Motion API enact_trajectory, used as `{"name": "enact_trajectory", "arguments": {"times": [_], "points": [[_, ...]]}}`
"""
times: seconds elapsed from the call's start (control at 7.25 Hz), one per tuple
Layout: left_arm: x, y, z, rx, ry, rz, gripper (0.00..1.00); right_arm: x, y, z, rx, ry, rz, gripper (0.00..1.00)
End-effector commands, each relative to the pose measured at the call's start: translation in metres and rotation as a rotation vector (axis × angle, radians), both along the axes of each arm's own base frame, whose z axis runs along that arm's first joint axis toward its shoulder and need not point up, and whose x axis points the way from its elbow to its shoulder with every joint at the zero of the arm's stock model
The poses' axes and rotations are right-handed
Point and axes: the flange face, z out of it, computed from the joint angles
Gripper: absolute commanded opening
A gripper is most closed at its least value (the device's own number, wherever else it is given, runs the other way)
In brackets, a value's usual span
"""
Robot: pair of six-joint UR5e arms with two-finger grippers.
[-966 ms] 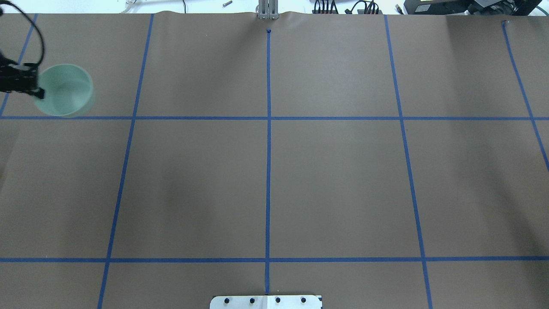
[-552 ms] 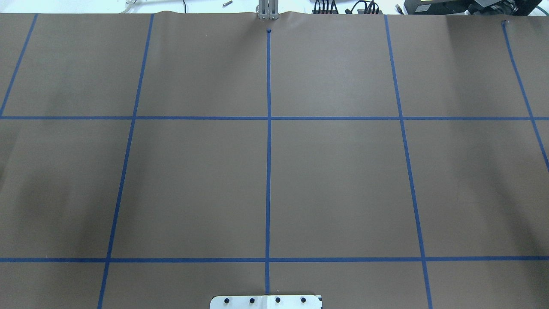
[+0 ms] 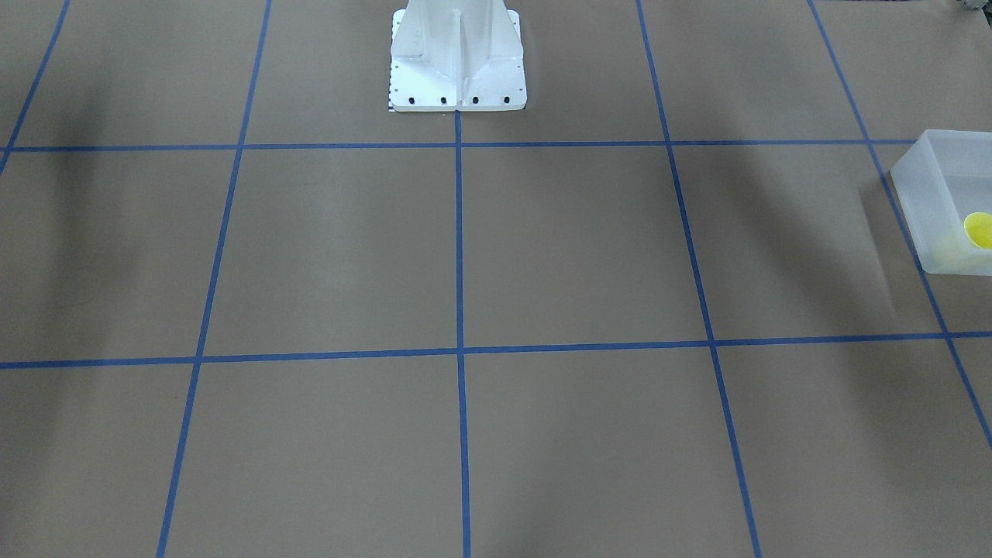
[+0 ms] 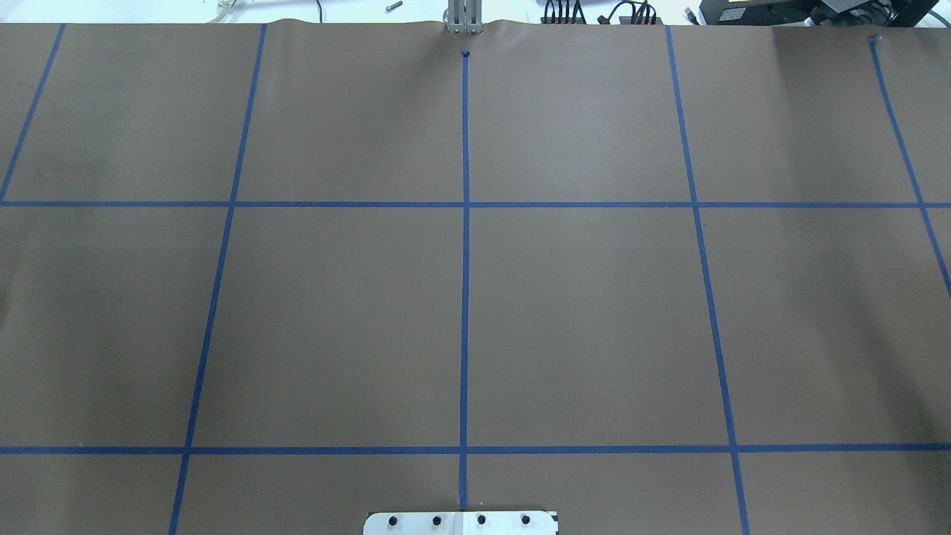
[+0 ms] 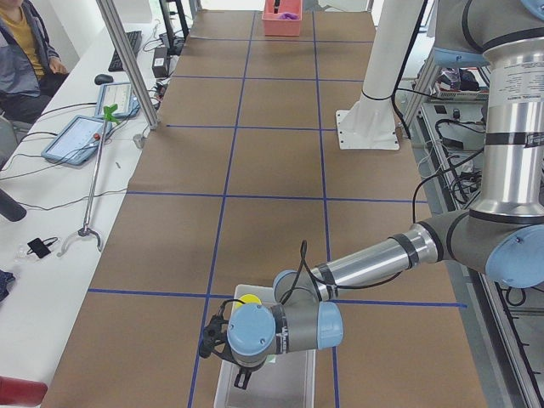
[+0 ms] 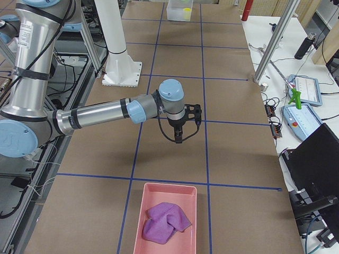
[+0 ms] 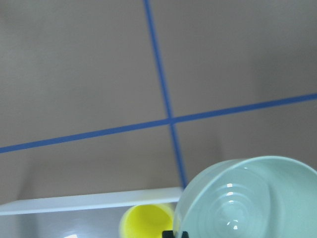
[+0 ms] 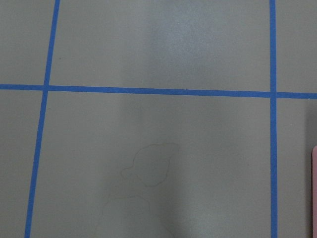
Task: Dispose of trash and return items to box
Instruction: 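Lower the green bowl into the white bin and open the left gripper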
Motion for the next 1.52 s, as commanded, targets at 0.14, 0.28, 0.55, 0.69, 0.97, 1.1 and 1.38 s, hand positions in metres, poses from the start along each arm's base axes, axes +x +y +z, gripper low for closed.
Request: {"name": "enact_trajectory", "arguments": {"times": [0.14, 0.28, 0.55, 0.69, 0.97, 1.1, 1.38], "points": [[0.006, 0.025, 0.042, -0.054, 0.033, -0.031, 0.0, 0.0, 0.0, 0.0, -0.001, 0.0, 0.0, 1.0], [0.008, 0.027, 0.047, -0.074, 0.043, -0.039, 0.0, 0.0, 0.0, 0.0, -0.001, 0.0, 0.0, 1.0], [0.014, 0.035, 0.059, -0.101, 0.068, -0.079, 0.0, 0.0, 0.002, 0.002, -0.007, -0.001, -0.001, 1.0], [0.016, 0.041, 0.067, -0.108, 0.069, -0.078, 0.0, 0.0, 0.002, 0.003, -0.009, -0.001, -0.001, 1.0], [0.021, 0.043, 0.072, -0.124, 0.077, -0.07, 0.01, 0.001, 0.004, 0.005, -0.014, -0.001, -0.003, 1.0], [0.023, 0.043, 0.072, -0.124, 0.077, -0.065, 0.61, 0.001, 0.005, 0.005, -0.014, -0.002, -0.003, 1.0], [0.024, 0.028, 0.058, -0.115, 0.091, -0.084, 0.98, 0.001, 0.005, 0.005, -0.012, -0.001, -0.003, 1.0]]}}
